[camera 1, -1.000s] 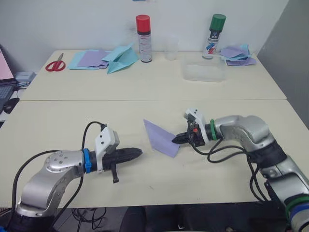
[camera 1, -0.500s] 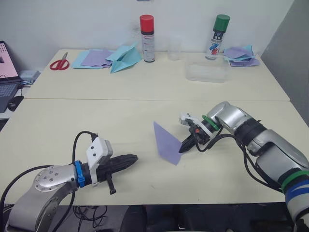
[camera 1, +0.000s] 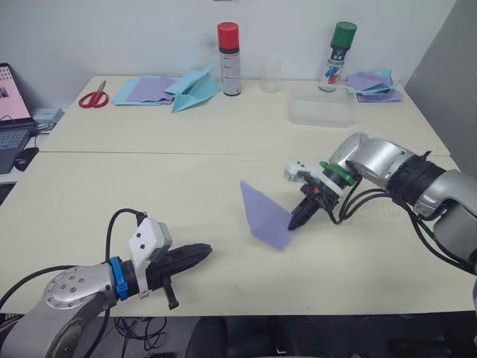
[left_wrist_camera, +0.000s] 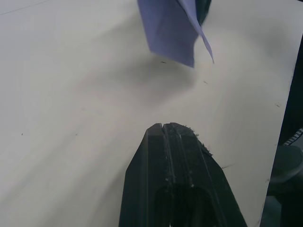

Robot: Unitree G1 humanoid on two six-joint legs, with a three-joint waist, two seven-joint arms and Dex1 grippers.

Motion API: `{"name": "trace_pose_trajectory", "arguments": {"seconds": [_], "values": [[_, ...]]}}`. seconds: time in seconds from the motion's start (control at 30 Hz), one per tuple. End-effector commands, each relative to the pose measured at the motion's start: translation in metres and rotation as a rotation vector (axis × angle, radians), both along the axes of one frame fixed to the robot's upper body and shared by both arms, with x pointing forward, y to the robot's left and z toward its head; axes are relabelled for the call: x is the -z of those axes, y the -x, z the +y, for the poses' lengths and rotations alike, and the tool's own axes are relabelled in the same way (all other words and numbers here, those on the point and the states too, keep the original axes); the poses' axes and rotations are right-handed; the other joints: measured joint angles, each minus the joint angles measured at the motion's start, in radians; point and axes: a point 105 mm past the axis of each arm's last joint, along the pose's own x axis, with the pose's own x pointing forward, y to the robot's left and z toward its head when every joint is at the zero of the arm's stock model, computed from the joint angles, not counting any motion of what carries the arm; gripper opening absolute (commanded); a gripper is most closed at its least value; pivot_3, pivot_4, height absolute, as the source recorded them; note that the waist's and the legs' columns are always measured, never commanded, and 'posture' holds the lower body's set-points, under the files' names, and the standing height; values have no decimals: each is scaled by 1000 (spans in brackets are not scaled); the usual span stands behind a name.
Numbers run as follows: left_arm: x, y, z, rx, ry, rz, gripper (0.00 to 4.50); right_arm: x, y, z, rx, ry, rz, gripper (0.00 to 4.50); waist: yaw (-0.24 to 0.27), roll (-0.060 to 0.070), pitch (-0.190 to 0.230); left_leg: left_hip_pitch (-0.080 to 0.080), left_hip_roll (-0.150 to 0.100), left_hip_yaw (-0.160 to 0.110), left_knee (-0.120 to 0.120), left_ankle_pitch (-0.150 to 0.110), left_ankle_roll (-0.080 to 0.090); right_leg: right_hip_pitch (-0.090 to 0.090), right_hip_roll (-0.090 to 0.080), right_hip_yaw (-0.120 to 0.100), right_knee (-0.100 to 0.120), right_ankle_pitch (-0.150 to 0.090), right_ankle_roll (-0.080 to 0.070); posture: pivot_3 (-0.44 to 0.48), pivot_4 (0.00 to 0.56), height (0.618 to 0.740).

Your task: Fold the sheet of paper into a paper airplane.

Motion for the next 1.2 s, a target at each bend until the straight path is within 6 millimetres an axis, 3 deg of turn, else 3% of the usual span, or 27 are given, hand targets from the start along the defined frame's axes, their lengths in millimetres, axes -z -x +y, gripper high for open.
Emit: {"name": "trace_pose_trajectory", "arguments": {"seconds": [0.03, 0.17, 0.37, 0.5, 0.63, 0.8, 0.9, 0.97, 1.07, 1.13, 1.2], "values": [[-7, 3, -3, 12, -4, -23, 0, 1, 10, 5, -103, 5, 37, 29, -1, 0, 0, 0, 0, 0, 0, 0, 0, 0, 0, 0, 0, 0, 0, 0, 150, 740], [-6, 5, -8, 4, 5, -13, 0, 26, -7, 18, -163, 35, -63, 29, -10, 0, 0, 1, 0, 1, 1, 0, 0, 0, 0, 0, 1, 0, -1, 0, 150, 740], [-3, 8, -10, -7, 12, 3, 0, 24, -41, 39, -60, -88, -250, 29, 0, 0, 0, 0, 0, 0, 2, 0, 0, 1, 1, 0, 2, 1, -1, 0, 150, 740], [0, 4, -12, -7, 17, 13, 0, 18, -39, 32, -47, -132, -234, 977, 6, 0, 0, 0, -1, -1, 2, 0, 0, 1, 0, -1, 2, 1, -1, 0, 150, 740], [3, -3, -13, 13, 21, 18, 0, 12, -43, 36, -9, -171, -281, 2457, 5, -1, 0, 1, -1, 0, 3, 0, 0, 2, 0, 0, 3, 1, -1, 0, 150, 740], [2, -19, -9, 37, 12, 0, 0, -13, -59, 42, 83, -247, -438, 4242, -2, -1, 0, 1, -1, 0, 5, 0, 0, 1, 1, 0, 9, 1, -1, 0, 150, 740], [0, -29, -3, 30, 5, -26, 0, -29, -63, 37, 112, -287, -526, 4242, 1, -1, 0, 1, -1, 1, 5, 0, 0, 0, 2, -1, 11, 1, -1, 0, 150, 740], [-1, -36, 2, 23, -5, -41, 0, -40, -59, 36, 141, -339, -549, 4242, 2, -1, 0, 1, -1, 1, 6, 0, 0, 0, 2, -1, 12, 1, -1, 0, 150, 740], [-5, -50, 13, 31, -54, -95, 0, -51, -29, 32, 197, -464, -529, 4242, 11, -1, -1, 1, -1, 1, 6, 0, 0, 0, 2, -1, 12, 1, -1, 0, 150, 740], [-9, -56, 17, 41, -70, -128, 0, -46, 0, 28, 216, -526, -494, 4242, 15, -1, -1, -1, -1, 0, 7, 0, 0, 1, 2, -3, 11, 0, -1, 0, 150, 740], [-13, -54, 18, 82, -85, -156, 0, -27, 23, 22, 238, -527, -491, 4242, 15, -1, -1, -1, -1, 0, 8, 0, 0, 1, 1, -2, 11, 0, 0, 0, 150, 740]]}}
